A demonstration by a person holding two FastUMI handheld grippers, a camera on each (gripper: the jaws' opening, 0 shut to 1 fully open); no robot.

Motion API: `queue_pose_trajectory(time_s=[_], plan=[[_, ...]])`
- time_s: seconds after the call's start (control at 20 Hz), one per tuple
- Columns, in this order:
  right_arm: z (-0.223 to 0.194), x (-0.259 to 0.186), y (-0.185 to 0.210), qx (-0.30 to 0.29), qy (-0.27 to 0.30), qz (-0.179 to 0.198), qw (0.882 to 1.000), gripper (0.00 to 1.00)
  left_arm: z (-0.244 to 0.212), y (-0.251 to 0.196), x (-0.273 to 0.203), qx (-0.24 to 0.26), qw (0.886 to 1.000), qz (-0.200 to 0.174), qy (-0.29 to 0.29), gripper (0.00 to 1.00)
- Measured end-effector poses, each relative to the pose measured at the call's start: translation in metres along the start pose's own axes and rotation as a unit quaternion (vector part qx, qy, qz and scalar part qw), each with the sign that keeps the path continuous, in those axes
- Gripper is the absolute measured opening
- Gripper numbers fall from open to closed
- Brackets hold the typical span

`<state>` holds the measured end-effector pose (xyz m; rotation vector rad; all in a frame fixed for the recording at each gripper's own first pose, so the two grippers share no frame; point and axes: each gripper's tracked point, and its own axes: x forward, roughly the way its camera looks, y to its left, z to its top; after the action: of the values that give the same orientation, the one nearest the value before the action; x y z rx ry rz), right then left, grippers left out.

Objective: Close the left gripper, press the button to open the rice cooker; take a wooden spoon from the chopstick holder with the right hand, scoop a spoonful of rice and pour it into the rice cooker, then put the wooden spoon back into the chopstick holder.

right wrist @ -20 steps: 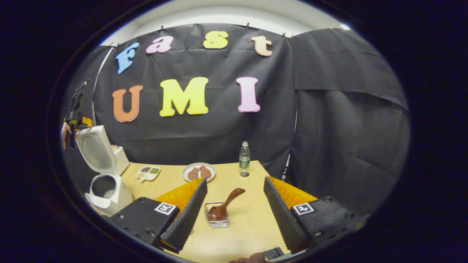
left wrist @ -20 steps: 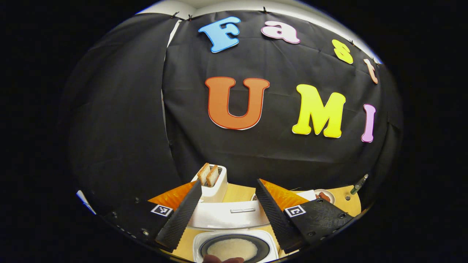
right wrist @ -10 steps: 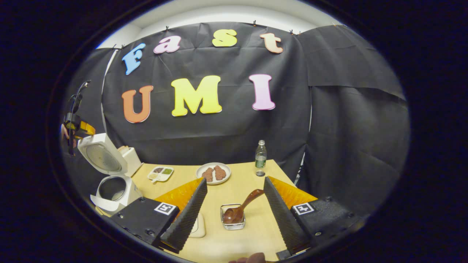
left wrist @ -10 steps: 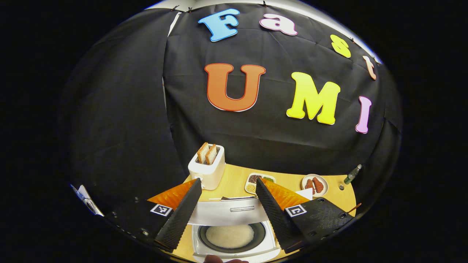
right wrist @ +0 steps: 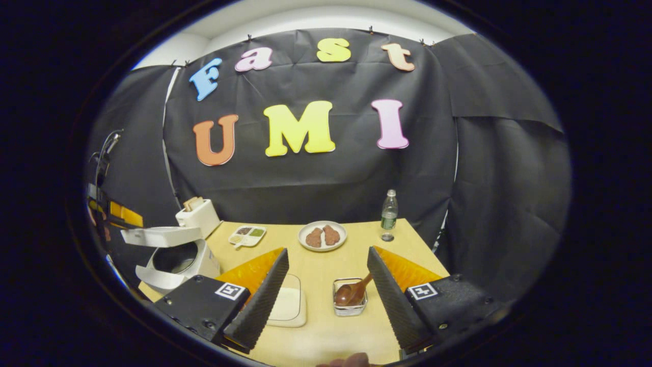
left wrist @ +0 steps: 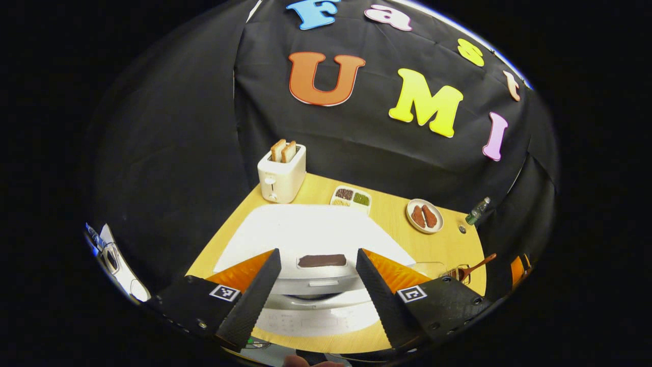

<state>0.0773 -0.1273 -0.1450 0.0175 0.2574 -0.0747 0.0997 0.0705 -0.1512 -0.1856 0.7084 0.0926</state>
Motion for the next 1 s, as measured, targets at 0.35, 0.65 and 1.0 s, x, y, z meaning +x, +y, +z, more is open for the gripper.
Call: queue_pose_trajectory(time_s=[0.35,0.65,1.0], plan=[[-0.011,-0.008,0.002,-0.010,0.016,0.003,1.000,1.00,-0.065,0.010,0.023,-0.054,0.996,0.006,0.072,0.97],[-0.014,0.000,0.006,-0.009,0.021,0.012,1.000,1.00,-0.084,0.010,0.032,-0.049,0.992,0.012,0.120,0.96],[-0.014,0.019,0.017,0.001,0.030,0.039,0.999,1.00,-0.092,0.018,0.039,0.029,0.991,0.044,0.127,0.97]])
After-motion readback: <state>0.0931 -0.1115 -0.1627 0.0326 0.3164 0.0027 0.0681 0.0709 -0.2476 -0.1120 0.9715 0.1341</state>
